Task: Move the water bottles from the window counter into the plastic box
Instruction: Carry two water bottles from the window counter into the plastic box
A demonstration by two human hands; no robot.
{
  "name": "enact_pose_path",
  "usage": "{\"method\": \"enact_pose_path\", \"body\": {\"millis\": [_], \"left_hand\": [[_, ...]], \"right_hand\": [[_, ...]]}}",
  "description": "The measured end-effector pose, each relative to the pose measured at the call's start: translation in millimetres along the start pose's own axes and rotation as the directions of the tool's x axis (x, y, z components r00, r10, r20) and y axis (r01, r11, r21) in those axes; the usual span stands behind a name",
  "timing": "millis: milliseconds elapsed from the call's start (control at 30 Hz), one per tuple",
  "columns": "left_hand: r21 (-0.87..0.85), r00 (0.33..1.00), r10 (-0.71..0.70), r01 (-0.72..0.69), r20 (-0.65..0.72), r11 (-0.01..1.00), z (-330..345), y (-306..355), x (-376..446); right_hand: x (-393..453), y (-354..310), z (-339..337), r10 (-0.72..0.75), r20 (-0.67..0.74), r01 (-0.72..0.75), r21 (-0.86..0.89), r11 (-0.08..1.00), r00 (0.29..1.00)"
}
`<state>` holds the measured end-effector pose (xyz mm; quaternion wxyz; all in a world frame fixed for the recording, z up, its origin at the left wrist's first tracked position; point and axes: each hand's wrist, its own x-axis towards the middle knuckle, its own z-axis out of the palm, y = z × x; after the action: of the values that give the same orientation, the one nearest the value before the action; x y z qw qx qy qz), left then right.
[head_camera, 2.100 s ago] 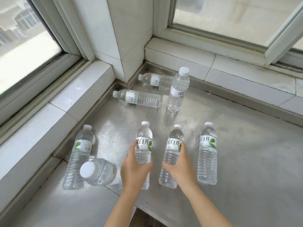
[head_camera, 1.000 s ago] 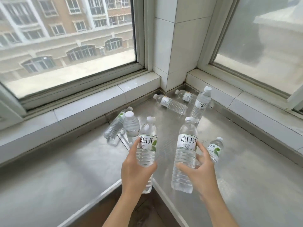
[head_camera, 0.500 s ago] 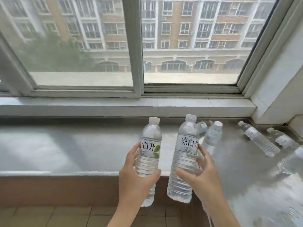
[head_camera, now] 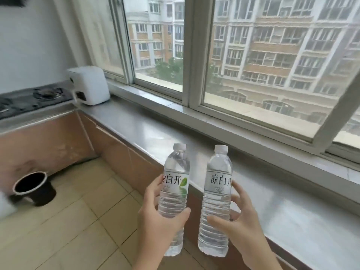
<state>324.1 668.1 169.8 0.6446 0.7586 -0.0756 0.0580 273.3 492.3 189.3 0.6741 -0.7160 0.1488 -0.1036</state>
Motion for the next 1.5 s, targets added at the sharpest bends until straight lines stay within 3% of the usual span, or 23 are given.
{"method": "enact_pose_path", "body": {"millis": [167,267,467,633,867,1033,1167,1267,1500], "left_hand": [[0.003,0.977,-0.018,0.019,-0.211,1.0,-118,-10,19],[0.033,0.926,-0.029,0.045,-0.376,0.998,-185,-22,24],[0.049,0.726,-0.052,0.117,-0.686,0.992,-292,-46,21],[0.049,0.543,-0.052,0.17,-0.838,0.984,-361,-70,34],[0.056,0.294,-0.023,0.259,-0.956,0.964,-464,-106,86],[0.044,0.161,-0.003,0.284,-0.987,0.958,-541,-121,117],[0.035,0.068,0.017,0.279,-0.998,0.96,-601,-130,130],[0.036,0.03,0.029,0.276,-0.999,0.961,-650,-141,138],[0.021,0.016,0.017,0.27,-1.0,0.963,-800,-174,155]], "right_hand": [[18,-17,126,-0.035,0.253,0.036,0.0,0.999,0.967],[28,-27,201,-0.06,0.413,0.067,-0.002,0.998,0.909],[44,-34,340,-0.054,0.707,0.075,0.001,0.997,0.705],[59,-31,451,-0.03,0.862,0.053,0.004,0.999,0.507],[92,-38,608,-0.033,0.961,0.03,0.025,0.999,0.276],[104,-48,718,-0.034,0.994,0.082,0.026,0.996,0.1],[96,-54,799,-0.024,1.0,0.088,0.024,0.996,0.005],[86,-52,862,-0.021,0.999,0.093,0.025,0.995,-0.037],[57,-46,1018,-0.014,0.998,0.117,0.021,0.993,-0.065]]}}
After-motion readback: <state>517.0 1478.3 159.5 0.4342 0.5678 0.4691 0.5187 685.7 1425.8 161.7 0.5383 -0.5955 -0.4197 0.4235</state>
